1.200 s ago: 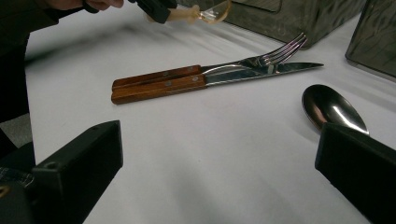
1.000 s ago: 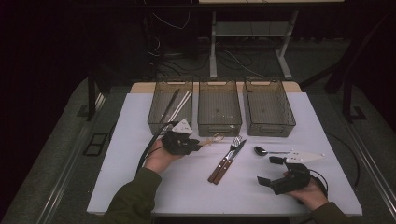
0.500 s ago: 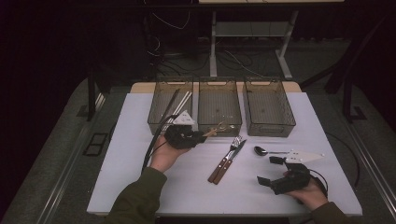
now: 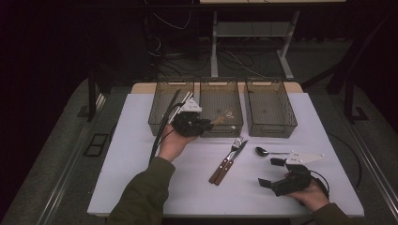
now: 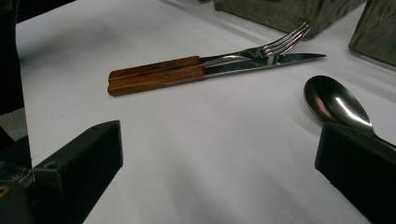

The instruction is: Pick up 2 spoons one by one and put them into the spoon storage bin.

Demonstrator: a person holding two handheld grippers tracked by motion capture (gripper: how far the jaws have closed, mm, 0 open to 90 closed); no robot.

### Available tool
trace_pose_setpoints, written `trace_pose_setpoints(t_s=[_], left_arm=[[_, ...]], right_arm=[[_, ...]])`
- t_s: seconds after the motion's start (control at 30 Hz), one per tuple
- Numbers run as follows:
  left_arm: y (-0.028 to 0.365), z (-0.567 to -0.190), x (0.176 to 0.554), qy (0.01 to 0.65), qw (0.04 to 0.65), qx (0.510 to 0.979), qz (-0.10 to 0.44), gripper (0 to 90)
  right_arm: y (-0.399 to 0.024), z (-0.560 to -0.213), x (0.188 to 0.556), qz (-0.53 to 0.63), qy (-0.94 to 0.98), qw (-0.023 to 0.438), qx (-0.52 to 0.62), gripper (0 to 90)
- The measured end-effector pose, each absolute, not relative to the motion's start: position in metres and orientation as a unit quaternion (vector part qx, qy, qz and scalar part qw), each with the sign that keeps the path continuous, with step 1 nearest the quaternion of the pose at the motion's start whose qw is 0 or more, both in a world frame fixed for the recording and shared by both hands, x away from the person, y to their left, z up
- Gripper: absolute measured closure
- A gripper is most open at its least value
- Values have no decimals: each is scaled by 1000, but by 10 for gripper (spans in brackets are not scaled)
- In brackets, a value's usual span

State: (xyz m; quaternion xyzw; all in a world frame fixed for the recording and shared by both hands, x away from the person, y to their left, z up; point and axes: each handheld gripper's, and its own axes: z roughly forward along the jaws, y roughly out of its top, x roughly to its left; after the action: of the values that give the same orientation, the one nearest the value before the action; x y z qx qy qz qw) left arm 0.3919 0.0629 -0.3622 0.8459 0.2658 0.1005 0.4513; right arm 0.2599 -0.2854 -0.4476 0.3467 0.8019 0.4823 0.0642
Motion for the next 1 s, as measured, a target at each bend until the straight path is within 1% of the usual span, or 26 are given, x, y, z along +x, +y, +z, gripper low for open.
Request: trace_pose_setpoints(t_s=[0.23, 0.3, 0.47, 0.53, 0.9, 0.97, 1.0], left_arm=[[52, -363, 417, 281, 449, 841, 108, 740], [51, -364, 425, 279, 443, 845, 111, 740], [47, -370, 441, 304, 440, 838, 108, 740], [44, -373, 446, 307, 435, 840, 108, 739], [35, -392, 459, 333, 387, 854, 103, 734], [35, -392, 459, 336, 393, 850, 100, 723], [35, -392, 459, 337, 397, 848, 100, 701]], right_arm=[[-284, -449, 259, 480, 802, 68, 350, 11], [-283, -449, 259, 479, 799, 73, 355, 11], [-281, -449, 258, 477, 798, 94, 356, 11], [-281, -448, 258, 477, 799, 95, 353, 11], [-281, -449, 257, 470, 805, 98, 348, 10], [-281, -449, 257, 470, 805, 97, 349, 11], [-281, -449, 257, 470, 805, 97, 349, 10]])
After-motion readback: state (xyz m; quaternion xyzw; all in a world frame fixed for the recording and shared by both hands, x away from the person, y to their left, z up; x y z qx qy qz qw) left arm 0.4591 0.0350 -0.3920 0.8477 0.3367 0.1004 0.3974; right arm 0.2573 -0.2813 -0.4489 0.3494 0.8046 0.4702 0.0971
